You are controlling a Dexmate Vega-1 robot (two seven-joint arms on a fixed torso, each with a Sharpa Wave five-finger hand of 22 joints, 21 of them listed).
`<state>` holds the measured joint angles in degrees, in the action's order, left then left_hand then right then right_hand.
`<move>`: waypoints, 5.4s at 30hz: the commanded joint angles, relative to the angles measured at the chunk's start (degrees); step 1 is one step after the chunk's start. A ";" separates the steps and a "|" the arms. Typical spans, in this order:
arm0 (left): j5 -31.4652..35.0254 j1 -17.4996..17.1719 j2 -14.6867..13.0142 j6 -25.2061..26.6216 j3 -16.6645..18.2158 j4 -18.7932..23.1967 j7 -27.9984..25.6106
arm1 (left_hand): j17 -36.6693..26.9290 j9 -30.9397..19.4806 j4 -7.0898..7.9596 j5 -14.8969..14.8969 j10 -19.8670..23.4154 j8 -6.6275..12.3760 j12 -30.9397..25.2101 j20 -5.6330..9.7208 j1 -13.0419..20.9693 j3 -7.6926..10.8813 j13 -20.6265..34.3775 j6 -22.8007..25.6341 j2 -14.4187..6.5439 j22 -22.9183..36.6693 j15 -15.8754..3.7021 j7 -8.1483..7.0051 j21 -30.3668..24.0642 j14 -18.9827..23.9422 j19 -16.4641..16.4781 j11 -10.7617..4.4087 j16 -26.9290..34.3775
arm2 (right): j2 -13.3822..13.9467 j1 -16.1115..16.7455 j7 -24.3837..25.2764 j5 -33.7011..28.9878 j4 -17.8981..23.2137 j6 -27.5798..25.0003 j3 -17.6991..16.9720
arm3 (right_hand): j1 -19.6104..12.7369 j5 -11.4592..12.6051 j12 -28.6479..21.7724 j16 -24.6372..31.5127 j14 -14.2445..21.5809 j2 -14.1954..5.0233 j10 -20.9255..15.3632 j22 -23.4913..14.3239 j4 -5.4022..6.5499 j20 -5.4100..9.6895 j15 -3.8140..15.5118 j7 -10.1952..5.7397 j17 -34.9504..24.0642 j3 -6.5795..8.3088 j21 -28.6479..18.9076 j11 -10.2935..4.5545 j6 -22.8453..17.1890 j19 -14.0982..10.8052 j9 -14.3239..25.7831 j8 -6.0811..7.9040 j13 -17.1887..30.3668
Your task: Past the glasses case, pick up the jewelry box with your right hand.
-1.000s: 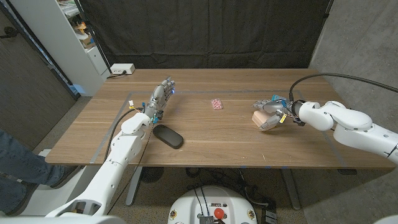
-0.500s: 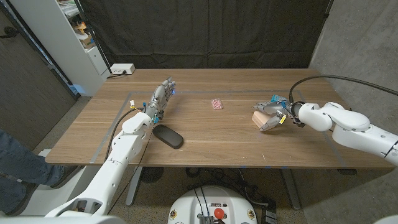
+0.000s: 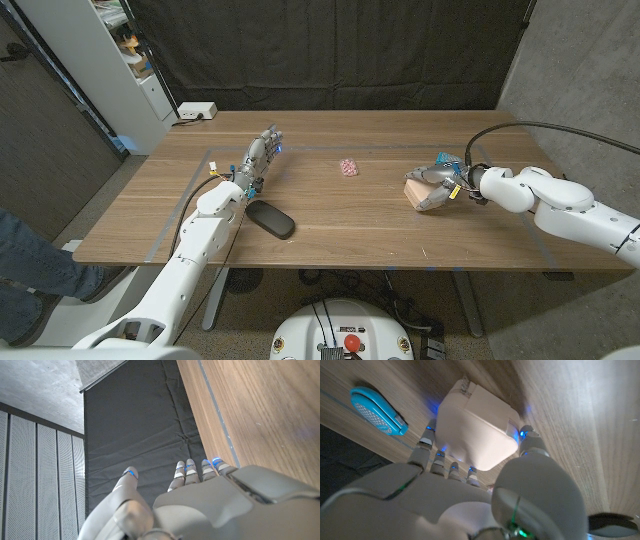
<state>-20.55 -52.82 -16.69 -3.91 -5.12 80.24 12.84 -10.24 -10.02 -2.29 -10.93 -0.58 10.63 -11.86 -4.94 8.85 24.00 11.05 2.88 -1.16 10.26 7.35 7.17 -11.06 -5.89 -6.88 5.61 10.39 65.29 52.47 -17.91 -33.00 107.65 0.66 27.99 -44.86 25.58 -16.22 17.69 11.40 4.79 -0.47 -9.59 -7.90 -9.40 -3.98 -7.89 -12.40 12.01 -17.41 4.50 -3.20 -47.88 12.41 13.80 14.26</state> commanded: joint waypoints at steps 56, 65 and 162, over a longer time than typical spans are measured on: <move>-0.06 0.53 0.47 -0.36 -0.09 -0.04 0.28 | -0.34 -0.18 -0.68 0.00 -0.06 0.27 -0.31 -1.16 -0.20 -0.15 0.20 0.91 -0.84 0.12 0.28 -0.15 -0.41 0.01 0.09 0.29 0.48 | 1.49 2.86 9.33 0.10 0.58 3.73 -4.11 | -10.98 -6.97 -10.97 5.84 16.40 -7.82 -24.62 -0.23 0.03 3.41 5.58 -1.10 -4.00 2.00 5.77 -4.12 -32.38 -9.37 8.56 16.01 7.89; -0.24 0.36 0.52 -0.66 -0.01 0.02 0.43 | -0.34 -0.19 -0.71 0.00 -0.09 0.24 -0.30 -1.18 -0.21 -0.18 0.21 0.90 -0.86 0.12 0.27 -0.20 -0.42 -0.02 0.11 0.26 0.47 | 2.87 3.91 9.48 0.44 2.54 3.37 -5.80 | -11.31 -7.94 -11.42 6.29 17.22 -8.26 -24.48 -0.26 0.09 3.48 5.91 -0.64 -4.81 2.02 5.86 -4.00 -34.12 -9.61 9.34 17.20 8.92; -0.92 1.23 0.01 -2.00 0.03 -0.27 1.64 | -0.34 -0.20 -1.21 0.00 -0.18 0.15 -0.31 -1.37 -0.27 -0.51 0.21 1.21 -1.12 0.12 0.28 0.01 -0.36 -0.15 0.05 0.29 0.43 | 7.94 12.22 7.17 5.22 14.99 6.60 -28.80 | -12.20 -12.43 -13.06 6.26 19.43 -9.54 -23.21 -0.41 0.37 4.42 7.02 -0.58 -9.20 2.09 6.22 -4.13 -35.62 -8.21 11.69 19.20 14.63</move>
<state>-21.21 -52.24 -16.86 -5.24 -5.41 81.33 13.75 -10.24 -10.02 -3.33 -10.93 -0.58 10.63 -11.86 -5.94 8.32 23.46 11.05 3.69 -1.69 10.24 7.35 6.95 -11.06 -5.89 -6.49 5.61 10.61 74.09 65.47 -9.86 -27.29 121.74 6.85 0.40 -50.26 13.20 -28.96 24.34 30.90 1.93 -23.71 -9.72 -7.79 -6.36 2.88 -8.47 -21.42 13.85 -11.07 0.22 -38.20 -57.23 24.00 32.70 28.57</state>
